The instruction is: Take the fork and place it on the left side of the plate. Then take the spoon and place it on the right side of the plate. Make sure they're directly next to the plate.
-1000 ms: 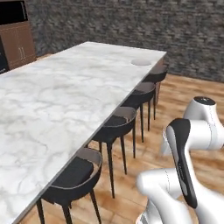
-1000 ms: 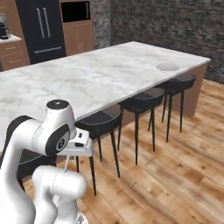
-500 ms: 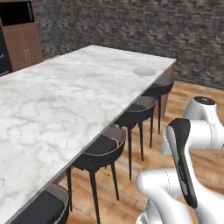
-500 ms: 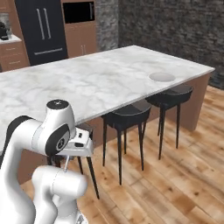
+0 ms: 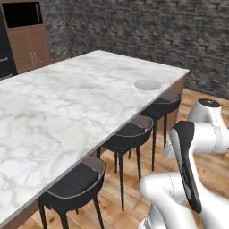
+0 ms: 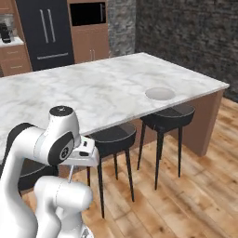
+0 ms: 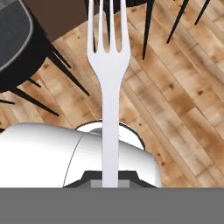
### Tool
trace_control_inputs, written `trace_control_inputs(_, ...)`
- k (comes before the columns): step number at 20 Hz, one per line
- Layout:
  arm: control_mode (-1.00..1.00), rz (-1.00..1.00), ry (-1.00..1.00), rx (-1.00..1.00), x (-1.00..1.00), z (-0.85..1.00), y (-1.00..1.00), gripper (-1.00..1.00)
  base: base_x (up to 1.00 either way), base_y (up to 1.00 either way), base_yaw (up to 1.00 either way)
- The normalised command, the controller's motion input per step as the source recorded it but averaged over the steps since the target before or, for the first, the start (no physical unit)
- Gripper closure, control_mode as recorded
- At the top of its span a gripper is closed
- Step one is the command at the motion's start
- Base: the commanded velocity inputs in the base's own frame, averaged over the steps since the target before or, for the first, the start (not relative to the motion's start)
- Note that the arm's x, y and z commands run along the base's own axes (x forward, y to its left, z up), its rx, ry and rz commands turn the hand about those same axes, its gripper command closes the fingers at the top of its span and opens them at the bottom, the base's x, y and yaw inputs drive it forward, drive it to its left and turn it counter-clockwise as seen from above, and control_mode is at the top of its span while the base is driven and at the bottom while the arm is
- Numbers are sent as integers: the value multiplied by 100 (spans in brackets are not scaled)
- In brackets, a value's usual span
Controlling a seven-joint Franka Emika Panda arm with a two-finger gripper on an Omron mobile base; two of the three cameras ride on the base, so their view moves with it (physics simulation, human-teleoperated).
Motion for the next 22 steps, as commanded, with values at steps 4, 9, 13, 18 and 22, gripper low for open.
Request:
trace_control_inputs(4, 100, 0, 0, 0, 0, 0, 0, 100, 71, -87, 25)
trace_control_inputs(9, 100, 0, 0, 0, 0, 0, 0, 100, 63, -83, 27)
trace_control_inputs(13, 100, 0, 0, 0, 0, 0, 0, 100, 60, -69, 33)
trace_control_inputs(18, 100, 0, 0, 0, 0, 0, 0, 100, 62, -38, 44)
trace_control_inputs(22, 100, 0, 0, 0, 0, 0, 0, 100, 66, -11, 56)
